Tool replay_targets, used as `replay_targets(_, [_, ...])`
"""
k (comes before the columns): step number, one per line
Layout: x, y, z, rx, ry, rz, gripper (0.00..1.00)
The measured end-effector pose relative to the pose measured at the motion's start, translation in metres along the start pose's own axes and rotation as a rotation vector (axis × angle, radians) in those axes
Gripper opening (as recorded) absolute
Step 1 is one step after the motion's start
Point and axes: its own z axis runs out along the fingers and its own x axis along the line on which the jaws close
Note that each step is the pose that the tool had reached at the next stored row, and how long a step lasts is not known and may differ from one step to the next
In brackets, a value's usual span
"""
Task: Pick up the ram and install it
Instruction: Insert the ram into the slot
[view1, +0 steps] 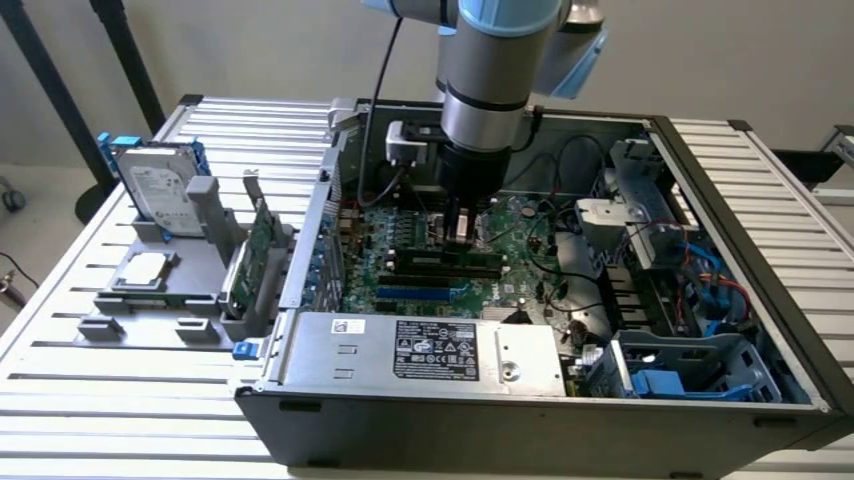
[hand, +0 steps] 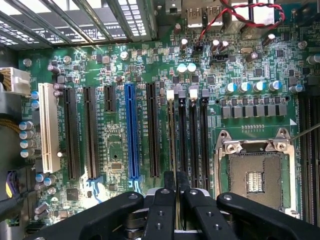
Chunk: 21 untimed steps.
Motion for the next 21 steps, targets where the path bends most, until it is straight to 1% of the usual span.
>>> replay_targets(13, [-0.0002, -0.0007, 0.003, -0.0014, 0.0011, 0.0, 0.14])
replay_targets(21, [-0.0004, -0.0018, 0.003, -0.0024, 0.0011, 0.0, 0.14])
